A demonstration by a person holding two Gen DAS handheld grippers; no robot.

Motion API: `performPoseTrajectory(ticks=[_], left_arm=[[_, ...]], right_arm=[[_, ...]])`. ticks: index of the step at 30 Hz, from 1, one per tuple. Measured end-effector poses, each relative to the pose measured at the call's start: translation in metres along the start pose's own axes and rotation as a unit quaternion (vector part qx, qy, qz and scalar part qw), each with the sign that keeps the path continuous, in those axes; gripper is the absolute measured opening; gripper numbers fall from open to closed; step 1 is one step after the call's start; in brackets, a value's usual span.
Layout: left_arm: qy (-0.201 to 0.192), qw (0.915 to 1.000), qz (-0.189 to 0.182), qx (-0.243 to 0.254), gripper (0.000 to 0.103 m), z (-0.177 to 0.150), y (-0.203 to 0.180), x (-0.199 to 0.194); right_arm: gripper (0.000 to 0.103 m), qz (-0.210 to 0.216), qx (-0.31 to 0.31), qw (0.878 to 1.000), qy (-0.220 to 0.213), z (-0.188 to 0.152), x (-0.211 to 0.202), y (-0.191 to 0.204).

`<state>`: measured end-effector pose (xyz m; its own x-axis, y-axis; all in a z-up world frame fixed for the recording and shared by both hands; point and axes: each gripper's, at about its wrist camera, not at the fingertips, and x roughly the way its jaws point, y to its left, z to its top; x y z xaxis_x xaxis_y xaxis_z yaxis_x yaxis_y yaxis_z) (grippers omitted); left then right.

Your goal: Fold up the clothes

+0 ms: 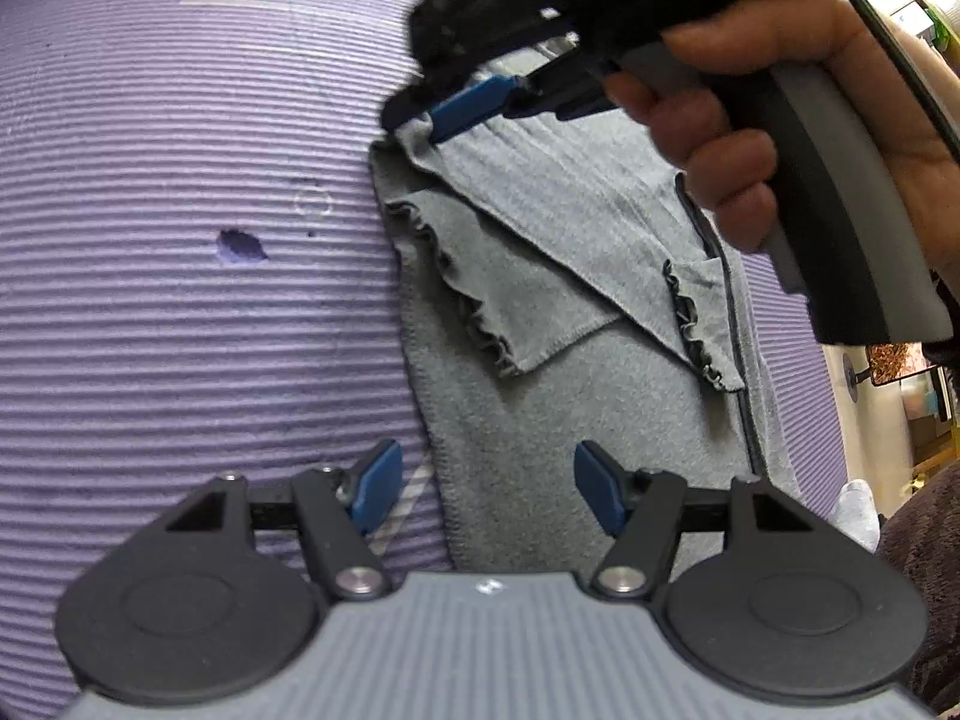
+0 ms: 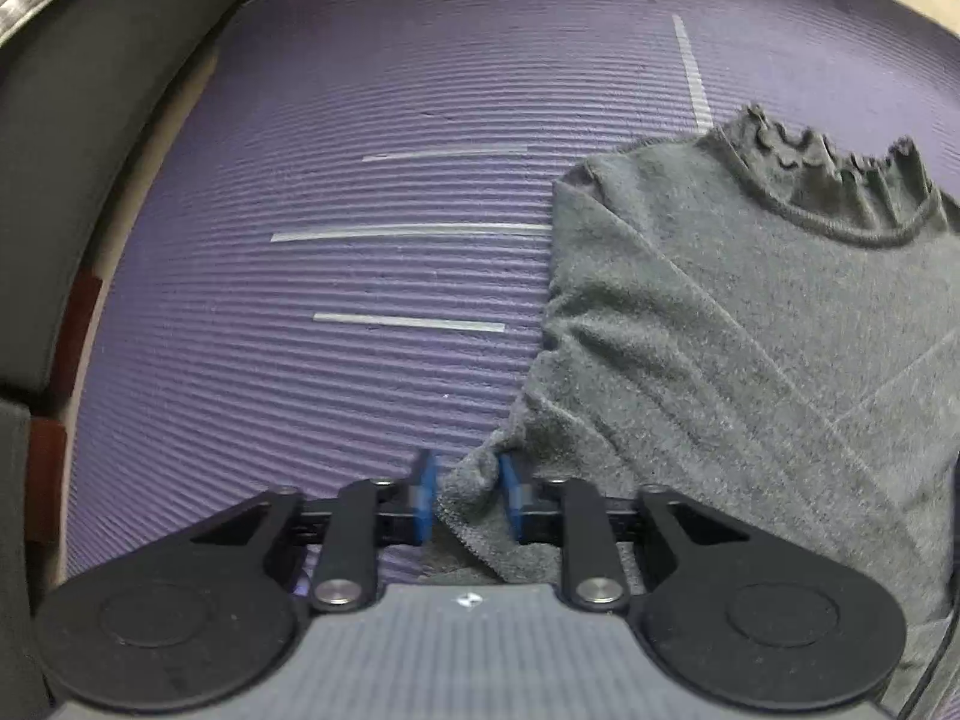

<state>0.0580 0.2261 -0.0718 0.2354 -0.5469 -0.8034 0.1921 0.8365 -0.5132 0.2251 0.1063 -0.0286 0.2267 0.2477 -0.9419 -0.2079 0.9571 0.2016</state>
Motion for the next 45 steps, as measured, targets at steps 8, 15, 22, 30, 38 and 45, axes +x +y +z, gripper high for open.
performPoseTrajectory(ticks=[8, 15, 22, 30, 38, 45], left_arm=[[0.007, 0.9999, 0.012, 0.003, 0.067, 0.004, -0.002, -0.002], [0.019, 0.9984, 0.046, 0.027, 0.065, 0.008, -0.015, 0.000], [0.023, 0.9961, 0.077, 0.037, 0.065, 0.013, -0.021, 0.000], [0.014, 0.9940, 0.083, 0.070, 0.016, 0.021, -0.026, 0.005], [0.018, 0.9916, 0.106, 0.072, 0.035, 0.026, -0.032, 0.010], [-0.034, 0.9747, 0.189, 0.114, 0.055, 0.059, -0.022, 0.000]], right_arm=[[0.006, 0.076, -0.020, 0.997, -0.004, -0.011, -0.025, -0.052], [0.006, 0.141, -0.016, 0.990, -0.025, -0.020, -0.032, -0.086], [0.006, 0.202, -0.032, 0.977, -0.059, -0.035, -0.034, -0.118], [0.006, 0.217, -0.005, 0.973, -0.076, -0.042, -0.016, -0.163], [0.015, 0.222, 0.004, 0.971, -0.090, -0.054, -0.022, -0.174], [0.015, 0.185, -0.088, 0.975, -0.080, -0.061, -0.044, -0.121]])
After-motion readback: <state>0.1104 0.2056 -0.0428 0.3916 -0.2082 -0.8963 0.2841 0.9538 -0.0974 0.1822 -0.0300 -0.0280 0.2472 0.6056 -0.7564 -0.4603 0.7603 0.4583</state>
